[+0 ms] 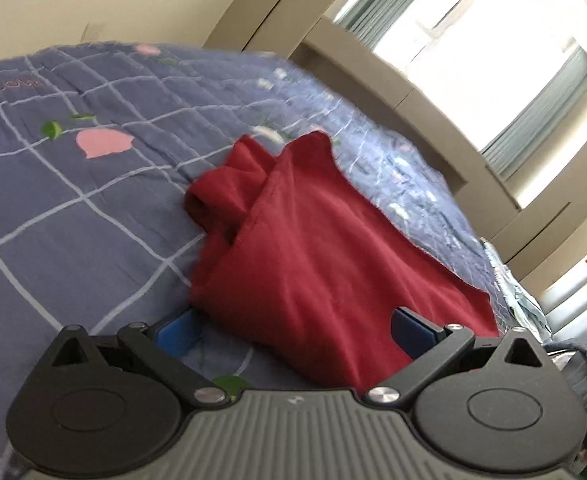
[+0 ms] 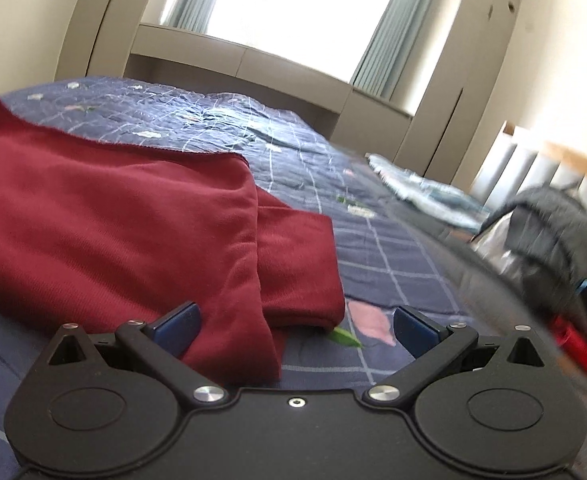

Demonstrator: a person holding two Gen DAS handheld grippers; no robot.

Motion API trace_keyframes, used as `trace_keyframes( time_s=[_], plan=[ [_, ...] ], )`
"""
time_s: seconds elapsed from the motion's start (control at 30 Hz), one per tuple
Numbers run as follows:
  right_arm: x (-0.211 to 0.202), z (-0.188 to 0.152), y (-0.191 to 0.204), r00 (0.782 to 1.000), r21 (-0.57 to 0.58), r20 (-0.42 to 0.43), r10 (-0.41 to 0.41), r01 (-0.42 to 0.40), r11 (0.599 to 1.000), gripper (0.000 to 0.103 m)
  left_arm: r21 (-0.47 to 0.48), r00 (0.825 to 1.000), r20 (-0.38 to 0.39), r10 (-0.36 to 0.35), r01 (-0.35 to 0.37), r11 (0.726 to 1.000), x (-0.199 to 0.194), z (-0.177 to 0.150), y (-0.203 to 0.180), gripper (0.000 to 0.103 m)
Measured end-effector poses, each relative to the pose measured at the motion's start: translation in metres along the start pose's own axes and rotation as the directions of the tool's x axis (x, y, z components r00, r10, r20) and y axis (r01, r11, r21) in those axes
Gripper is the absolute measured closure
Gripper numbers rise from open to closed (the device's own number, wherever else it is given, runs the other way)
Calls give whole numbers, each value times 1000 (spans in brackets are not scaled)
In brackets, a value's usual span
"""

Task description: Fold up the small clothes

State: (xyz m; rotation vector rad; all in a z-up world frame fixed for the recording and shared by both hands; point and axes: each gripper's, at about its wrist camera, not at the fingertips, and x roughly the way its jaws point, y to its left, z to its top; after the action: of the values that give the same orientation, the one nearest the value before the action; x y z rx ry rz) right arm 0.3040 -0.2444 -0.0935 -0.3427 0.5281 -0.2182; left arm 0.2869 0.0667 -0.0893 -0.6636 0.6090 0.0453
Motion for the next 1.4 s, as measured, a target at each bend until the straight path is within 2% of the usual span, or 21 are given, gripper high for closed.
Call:
trace_keyframes(
  time_s=[0.13, 0.33, 0.43, 0.53, 0.7, 0.87, 1.07, 1.23, 1.3, 1.4],
  plan=[
    [-1, -1, 5, 1000, -32, 18, -24, 25, 999, 1, 12, 996, 78, -35, 34, 999, -6, -14, 5, 0],
    [-5, -3, 0, 999, -9, 46, -27, 27, 1000, 1, 58, 995, 98, -24, 19, 998, -5, -19, 2, 0],
    [-8, -4, 5, 997, -26, 59, -46, 47, 999, 1, 85, 996, 92, -1, -7, 996, -2, -21, -3, 0],
    [-13, -2, 9, 995, -53, 81, -54, 58, 997, 1, 85, 995, 96, -5, -3, 996, -3, -22, -3, 0],
    [-23, 8, 3, 991, -27, 122, 54, -51, 998, 1, 92, 995, 96, -1, -8, 996, -2, -22, -3, 0],
    [-14, 52, 22, 970, -52, 163, 179, -173, 984, 1, 105, 996, 93, 11, -20, 994, -1, -23, -5, 0],
    [38, 111, 84, 935, -169, 61, 348, -334, 927, 1, 111, 996, 92, 15, -26, 994, -1, -23, -6, 0],
    [73, 131, 126, 948, -291, 78, 309, -275, 917, 1, 111, 996, 92, 15, -26, 993, -2, -23, -6, 0],
    [86, 128, 139, 957, -335, 46, 287, -255, 907, 1, 113, 996, 93, 16, -26, 993, -2, -23, -6, 0],
    [96, 117, 139, 956, -320, 32, 290, -265, 909, 1, 112, 996, 93, 16, -27, 993, -2, -23, -6, 0]
  ],
)
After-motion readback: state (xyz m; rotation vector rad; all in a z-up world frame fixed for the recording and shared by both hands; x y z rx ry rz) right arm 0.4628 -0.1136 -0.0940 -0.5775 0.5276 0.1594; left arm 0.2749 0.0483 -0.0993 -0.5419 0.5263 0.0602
